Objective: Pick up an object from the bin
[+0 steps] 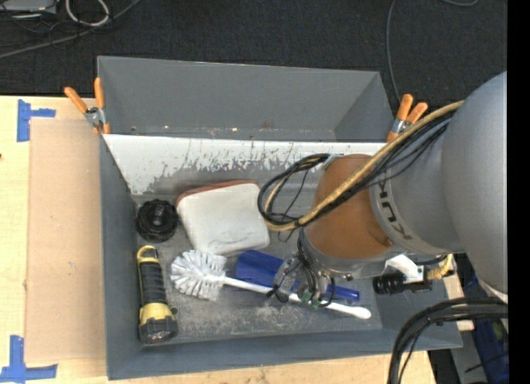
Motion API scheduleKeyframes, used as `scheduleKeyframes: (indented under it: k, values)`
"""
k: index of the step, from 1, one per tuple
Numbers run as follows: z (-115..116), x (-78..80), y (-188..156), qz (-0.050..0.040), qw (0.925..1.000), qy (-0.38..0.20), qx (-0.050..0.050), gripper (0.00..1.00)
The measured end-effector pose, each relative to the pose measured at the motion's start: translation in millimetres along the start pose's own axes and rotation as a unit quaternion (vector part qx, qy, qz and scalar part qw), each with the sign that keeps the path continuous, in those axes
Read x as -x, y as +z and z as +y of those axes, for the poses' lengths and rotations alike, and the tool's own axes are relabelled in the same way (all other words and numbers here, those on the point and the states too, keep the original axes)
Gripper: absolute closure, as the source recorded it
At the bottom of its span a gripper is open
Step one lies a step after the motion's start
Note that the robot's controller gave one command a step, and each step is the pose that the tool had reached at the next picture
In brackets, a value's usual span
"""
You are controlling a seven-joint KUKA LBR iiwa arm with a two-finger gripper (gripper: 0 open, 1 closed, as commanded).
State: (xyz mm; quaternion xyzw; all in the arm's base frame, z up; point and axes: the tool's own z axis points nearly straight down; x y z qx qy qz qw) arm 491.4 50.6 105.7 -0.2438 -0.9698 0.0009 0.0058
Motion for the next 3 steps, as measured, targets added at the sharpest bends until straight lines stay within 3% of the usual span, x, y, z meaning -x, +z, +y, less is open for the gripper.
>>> scheduleKeyframes:
  k: [3]
  values:
    - [-1,-0.9,-65,0.0019,1.0000,-0.003,-0.001,1.00]
